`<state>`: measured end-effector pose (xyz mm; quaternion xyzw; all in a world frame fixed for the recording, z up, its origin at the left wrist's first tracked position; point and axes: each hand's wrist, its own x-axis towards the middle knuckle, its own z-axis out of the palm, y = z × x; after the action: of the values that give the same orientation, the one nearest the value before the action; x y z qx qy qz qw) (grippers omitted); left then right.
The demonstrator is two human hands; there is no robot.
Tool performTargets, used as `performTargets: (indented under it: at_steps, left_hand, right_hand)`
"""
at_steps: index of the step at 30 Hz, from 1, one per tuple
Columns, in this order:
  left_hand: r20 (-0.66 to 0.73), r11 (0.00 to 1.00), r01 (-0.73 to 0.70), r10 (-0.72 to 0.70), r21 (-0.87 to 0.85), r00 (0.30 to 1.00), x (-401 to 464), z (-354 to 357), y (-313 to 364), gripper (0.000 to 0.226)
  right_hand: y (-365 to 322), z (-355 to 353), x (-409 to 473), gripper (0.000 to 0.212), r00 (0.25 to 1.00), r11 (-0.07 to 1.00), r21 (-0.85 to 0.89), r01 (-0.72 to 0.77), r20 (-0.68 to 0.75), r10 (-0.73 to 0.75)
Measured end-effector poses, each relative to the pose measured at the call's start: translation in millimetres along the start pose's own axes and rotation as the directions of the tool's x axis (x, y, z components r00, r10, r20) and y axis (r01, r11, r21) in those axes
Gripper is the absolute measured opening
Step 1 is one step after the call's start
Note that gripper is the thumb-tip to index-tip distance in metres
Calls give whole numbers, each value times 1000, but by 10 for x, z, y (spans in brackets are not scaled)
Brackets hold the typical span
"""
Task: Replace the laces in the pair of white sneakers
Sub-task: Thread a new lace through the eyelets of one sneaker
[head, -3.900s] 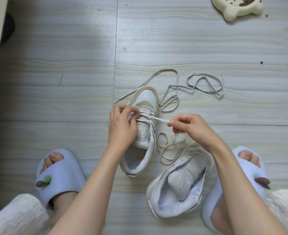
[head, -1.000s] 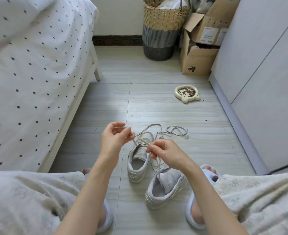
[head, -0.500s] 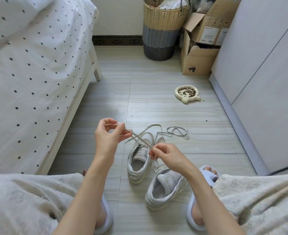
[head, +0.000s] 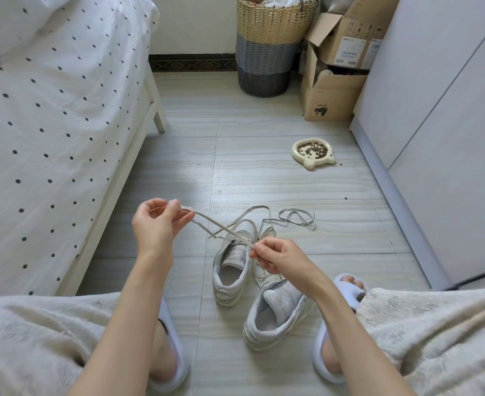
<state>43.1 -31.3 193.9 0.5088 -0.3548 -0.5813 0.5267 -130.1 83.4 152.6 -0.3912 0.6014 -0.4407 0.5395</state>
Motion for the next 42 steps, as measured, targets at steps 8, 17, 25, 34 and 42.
performTargets:
  at_steps: [8,17,25,34,42]
  left_hand:
    - [-43,998,56,-57,-20,997,33,-73,-58,16]
    - [43,987,161,-161,23,986,162,244,35,15]
    - [615,941,-115,-112,317,781,396,1373,16,21]
    - [444,597,-175,-339,783,829,807,730,-1459,21]
    - [571,290,-495,-326,819,753,890,556,-2252,35]
  right_hand:
    - [49,-3,-11,8,999,962,-270,-36,-29,29]
    - [236,28,161,33,980,951,-249,-181,-131,152]
    - [389,-235,558,52,889,975,8,-221,-409,205]
    - [973,-497,1019,15,790,835,494,-244,-398,466]
    - [1473,-526,1409,12,801,841,385,-380,-318,508]
